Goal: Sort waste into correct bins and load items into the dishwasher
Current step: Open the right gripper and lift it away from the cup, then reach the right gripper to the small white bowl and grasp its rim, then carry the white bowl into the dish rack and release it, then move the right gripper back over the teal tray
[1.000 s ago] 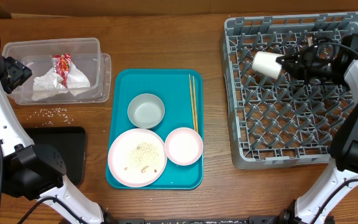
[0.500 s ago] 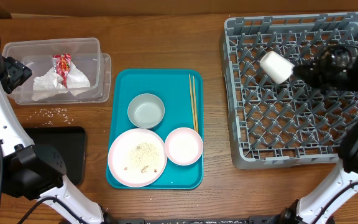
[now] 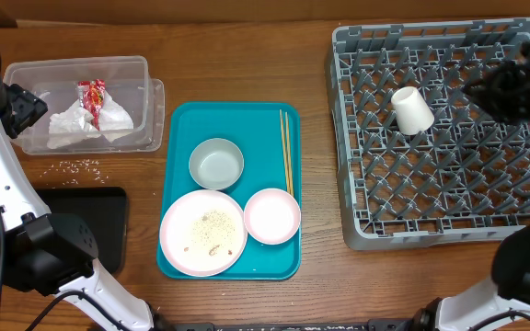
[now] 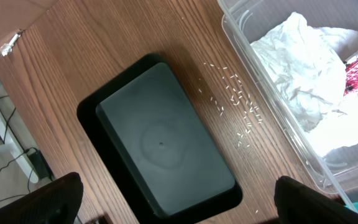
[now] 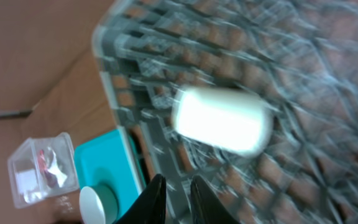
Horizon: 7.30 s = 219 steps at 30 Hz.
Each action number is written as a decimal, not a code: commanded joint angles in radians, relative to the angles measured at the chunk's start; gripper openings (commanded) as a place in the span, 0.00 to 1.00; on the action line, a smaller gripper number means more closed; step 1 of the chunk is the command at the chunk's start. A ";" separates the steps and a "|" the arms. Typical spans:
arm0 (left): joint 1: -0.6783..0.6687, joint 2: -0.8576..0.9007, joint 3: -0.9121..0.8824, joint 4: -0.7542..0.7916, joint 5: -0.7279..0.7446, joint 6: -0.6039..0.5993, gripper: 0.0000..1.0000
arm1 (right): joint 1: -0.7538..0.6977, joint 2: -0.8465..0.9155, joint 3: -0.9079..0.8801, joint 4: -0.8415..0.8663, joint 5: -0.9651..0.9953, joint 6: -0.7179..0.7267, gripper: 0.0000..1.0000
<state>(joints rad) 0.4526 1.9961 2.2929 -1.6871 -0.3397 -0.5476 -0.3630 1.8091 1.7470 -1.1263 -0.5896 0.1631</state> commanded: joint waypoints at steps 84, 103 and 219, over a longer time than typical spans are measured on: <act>0.005 0.007 -0.011 -0.002 0.000 0.009 1.00 | 1.358 0.477 0.045 0.490 0.797 0.139 0.37; 0.005 0.007 -0.011 -0.002 0.000 0.009 1.00 | 1.339 0.422 0.188 0.386 0.799 0.169 0.04; 0.005 0.007 -0.011 -0.001 0.000 0.009 1.00 | 0.877 0.075 0.105 0.132 0.607 0.225 1.00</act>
<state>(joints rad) 0.4526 1.9961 2.2902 -1.6871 -0.3397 -0.5476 0.5049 1.8843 1.8507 -1.0031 -0.0761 0.3916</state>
